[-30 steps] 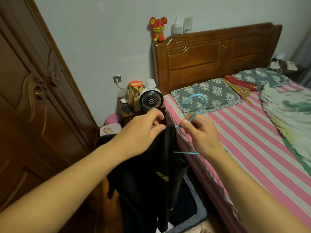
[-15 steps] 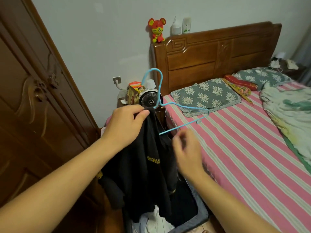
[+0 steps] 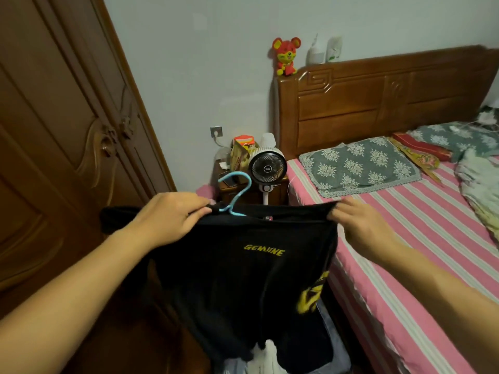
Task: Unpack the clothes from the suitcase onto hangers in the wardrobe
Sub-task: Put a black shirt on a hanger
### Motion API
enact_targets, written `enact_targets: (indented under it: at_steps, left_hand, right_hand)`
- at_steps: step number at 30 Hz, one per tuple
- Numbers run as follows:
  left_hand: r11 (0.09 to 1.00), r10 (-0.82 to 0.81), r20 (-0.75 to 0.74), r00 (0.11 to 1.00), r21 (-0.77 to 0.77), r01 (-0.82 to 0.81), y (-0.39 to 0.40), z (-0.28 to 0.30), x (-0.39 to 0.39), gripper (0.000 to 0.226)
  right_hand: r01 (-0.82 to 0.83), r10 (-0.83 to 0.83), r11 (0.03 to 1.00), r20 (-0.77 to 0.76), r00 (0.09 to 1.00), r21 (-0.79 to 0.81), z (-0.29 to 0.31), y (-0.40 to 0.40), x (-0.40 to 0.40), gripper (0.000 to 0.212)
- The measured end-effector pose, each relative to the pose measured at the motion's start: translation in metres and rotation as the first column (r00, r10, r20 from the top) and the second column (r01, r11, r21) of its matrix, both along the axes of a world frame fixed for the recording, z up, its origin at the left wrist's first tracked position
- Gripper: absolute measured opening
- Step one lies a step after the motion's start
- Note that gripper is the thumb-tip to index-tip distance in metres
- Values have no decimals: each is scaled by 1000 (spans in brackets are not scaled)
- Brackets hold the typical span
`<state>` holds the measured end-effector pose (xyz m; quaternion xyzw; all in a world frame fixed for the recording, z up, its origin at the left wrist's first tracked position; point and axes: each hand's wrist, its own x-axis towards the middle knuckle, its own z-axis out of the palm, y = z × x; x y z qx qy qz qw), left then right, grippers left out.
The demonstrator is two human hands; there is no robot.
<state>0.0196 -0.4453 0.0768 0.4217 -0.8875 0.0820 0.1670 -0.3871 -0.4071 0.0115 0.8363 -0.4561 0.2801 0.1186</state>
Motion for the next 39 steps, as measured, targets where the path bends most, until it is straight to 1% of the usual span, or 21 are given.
enact_targets:
  at_steps: [2,4,6,8,9,11,14,16,19,20,21,23,24,26,27,29,31,33,35,37,39]
  left_hand:
    - [999,40,-149,988,13,-38,0,0,-8,35]
    - [998,58,-344,937,55,-42,-1,6,-14,26]
    - [997,61,-472,879,74,-29,0,14,-18,20]
    - [996,57,-504,862,89,-14,2,16,-22,17]
    - [996,49,-507,861,93,-1,4,14,-23,17]
    - [993,18,-497,868,107,41,8,8,-33,18]
    - [986,-76,-435,897,99,132,11,3,-60,21]
    - [986,-72,-425,902,106,129,14,6,-65,21]
    - [1000,-7,-294,956,20,14,17,-4,-30,27]
    - [999,35,-289,957,-13,-40,18,-10,-12,27]
    - [995,88,-336,938,-13,-98,19,-18,3,23]
    - [977,211,-482,851,89,-192,20,-29,13,7]
    - [960,277,-545,792,197,-200,19,-34,11,6]
    - [884,409,-631,659,454,-115,19,-38,4,22]
    - [841,458,-636,621,537,-70,20,-39,4,23]
    - [776,499,-582,643,630,-31,23,-35,3,25]
    - [741,497,-526,690,672,-21,27,-32,-7,19]
    - [718,449,-481,753,695,16,30,-29,-29,14]
    - [727,412,-432,802,687,-3,34,-28,-58,19]
    - [754,433,-447,783,655,-43,36,-29,-82,24]
    - [827,434,-554,710,558,-70,44,-28,-109,30]
  right_hand:
    - [-55,64,996,132,989,-68,25,-5,30,29]
    - [-63,71,997,256,964,-41,38,-13,52,32]
    - [-21,-20,985,239,971,170,37,-24,56,35]
    - [77,-152,890,133,979,449,30,-26,51,19]
    - [100,-166,851,84,983,515,27,-24,51,22]
    - [77,-127,867,70,989,493,26,-19,63,27]
    - [-55,-7,928,164,986,368,35,-15,95,25]
    - [-41,-10,955,167,986,295,42,-19,97,30]
    - [-12,-28,986,231,973,168,47,-26,60,43]
    - [8,-45,990,268,962,138,48,-28,45,45]
    - [17,-53,993,303,951,117,49,-30,33,47]
    - [4,-39,995,333,942,104,51,-35,20,43]
    - [-15,-19,995,324,946,100,51,-38,19,40]
    - [-61,30,994,302,953,92,52,-45,17,33]
    - [-81,48,992,299,953,99,53,-49,14,31]
    - [-110,70,986,290,955,125,53,-56,5,33]
    - [-143,105,982,276,955,121,52,-62,-6,37]
    - [-185,159,978,238,958,92,52,-67,-10,40]
    - [-225,204,969,190,960,98,52,-73,-16,36]
    - [-235,212,964,173,962,125,56,-80,-32,31]
    - [-261,235,954,175,956,145,60,-81,-53,30]
